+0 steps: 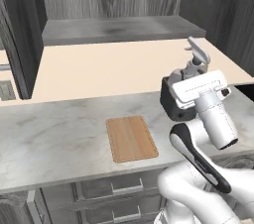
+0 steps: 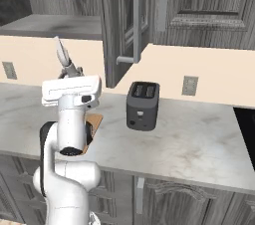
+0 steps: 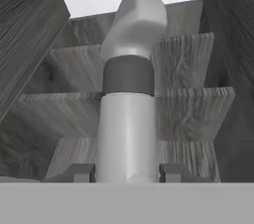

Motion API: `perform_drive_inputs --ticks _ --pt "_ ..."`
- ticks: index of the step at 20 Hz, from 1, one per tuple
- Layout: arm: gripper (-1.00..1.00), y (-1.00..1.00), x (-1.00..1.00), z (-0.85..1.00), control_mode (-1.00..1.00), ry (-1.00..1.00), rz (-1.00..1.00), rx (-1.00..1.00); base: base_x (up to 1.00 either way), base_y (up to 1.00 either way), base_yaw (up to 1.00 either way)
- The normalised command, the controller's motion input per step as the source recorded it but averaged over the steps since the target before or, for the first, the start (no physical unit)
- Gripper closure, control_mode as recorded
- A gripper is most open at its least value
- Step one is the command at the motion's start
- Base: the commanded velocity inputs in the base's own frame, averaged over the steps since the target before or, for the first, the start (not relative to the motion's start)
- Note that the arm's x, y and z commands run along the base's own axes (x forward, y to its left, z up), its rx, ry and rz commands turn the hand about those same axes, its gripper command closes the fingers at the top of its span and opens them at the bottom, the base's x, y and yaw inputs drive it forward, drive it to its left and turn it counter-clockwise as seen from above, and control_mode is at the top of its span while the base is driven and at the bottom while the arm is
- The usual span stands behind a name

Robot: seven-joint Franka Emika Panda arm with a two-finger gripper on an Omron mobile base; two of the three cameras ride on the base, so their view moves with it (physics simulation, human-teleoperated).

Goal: Grab the spray bottle from the cabinet, then place it next to the cutting board for sanitizing. Then grab the dish brush from the countertop next to the sink and place it next to the cutting board.

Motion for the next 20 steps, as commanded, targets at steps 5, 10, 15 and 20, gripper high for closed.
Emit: perform_drive_inputs --ticks 5,10,15,20 --pt "1.00 -0.52 0.37 -0.56 -1.00 0.07 0.10 -0.04 0.00 0.00 0.00" --pt "1.00 -0.35 0.36 -0.70 -1.00 0.14 0.10 -0.07 0.00 0.00 0.00" --pt "1.00 -0.05 0.24 -0.81 -1.00 0.11 0.11 -0.13 0.00 0.00 0.00" --pt "1.00 0.05 0.02 -0.64 -1.00 0.25 0.13 -0.14 0.00 0.00 0.00"
